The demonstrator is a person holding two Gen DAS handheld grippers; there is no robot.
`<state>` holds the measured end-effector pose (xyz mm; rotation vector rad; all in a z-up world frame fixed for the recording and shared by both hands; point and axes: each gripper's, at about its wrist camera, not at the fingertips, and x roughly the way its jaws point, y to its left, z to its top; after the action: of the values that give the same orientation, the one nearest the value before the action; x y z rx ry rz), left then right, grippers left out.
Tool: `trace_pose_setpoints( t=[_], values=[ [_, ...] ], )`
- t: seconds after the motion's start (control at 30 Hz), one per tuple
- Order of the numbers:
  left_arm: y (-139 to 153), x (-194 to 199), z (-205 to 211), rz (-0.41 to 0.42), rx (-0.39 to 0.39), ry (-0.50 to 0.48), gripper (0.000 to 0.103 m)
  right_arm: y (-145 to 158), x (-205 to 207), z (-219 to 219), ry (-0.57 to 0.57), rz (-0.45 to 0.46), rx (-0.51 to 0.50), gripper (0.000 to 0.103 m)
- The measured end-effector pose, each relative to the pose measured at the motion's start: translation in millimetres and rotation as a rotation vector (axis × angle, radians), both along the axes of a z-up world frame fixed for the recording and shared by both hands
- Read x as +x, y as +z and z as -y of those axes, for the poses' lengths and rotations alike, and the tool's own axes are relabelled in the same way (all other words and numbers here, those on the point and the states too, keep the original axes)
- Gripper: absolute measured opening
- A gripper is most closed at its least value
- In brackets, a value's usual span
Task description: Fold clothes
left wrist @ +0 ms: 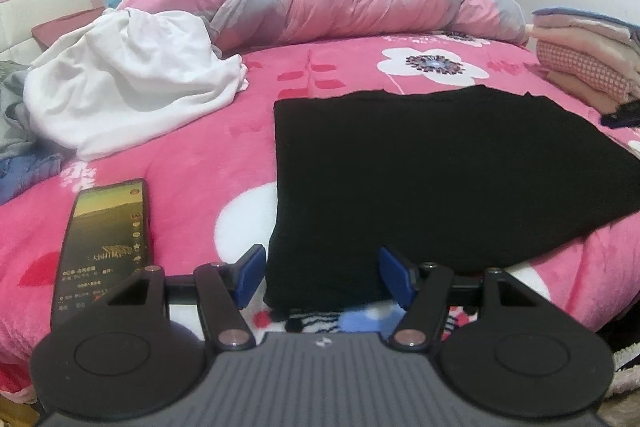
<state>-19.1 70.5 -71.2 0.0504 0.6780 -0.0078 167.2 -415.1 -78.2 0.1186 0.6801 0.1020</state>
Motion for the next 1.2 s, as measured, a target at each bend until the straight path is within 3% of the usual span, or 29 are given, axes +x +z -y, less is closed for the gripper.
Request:
trace_pose_setpoints(
  t=[0.1, 0.23, 0.33, 0.47, 0.6, 0.67, 0.83, 1.0, 1.2],
  values=[
    [6, 0, 3, 0.023, 0.015, -0.008, 0.064, 15, -32, 4, 0.018, 0.057, 0.023, 0.025],
    [9, 3, 19, 0.039, 0.020, -0.059, 0.064, 25, -83, -37, 0.236, 0.164, 0.004, 0.025],
    [3, 5, 29, 0.017, 0.001, -0.100, 0.064, 14, -116, -62, 0.365, 0.146, -0.039, 0.024],
    [-8, 5, 31, -0.036, -0.034, -0.114, 0.064, -8, -145, -32, 0.225, 0.048, -0.100, 0.022],
    [-9, 3, 24, -0.044, -0.068, -0.089, 0.065, 6, -176, 0, 0.065, 0.065, -0.078, 0.025],
    [-9, 3, 23, -0.048, -0.079, -0.080, 0.065, 17, -181, -6, 0.072, 0.111, -0.068, 0.025],
    [-8, 5, 21, -0.069, -0.101, -0.059, 0.066, 27, -166, -71, 0.259, 0.198, -0.005, 0.025],
    [-9, 4, 20, -0.069, -0.119, -0.049, 0.066, -3, -143, -116, 0.338, 0.094, -0.040, 0.025],
    [-10, 0, 23, -0.061, -0.104, -0.057, 0.068, -16, -179, -83, 0.258, -0.006, -0.021, 0.027]
  ],
)
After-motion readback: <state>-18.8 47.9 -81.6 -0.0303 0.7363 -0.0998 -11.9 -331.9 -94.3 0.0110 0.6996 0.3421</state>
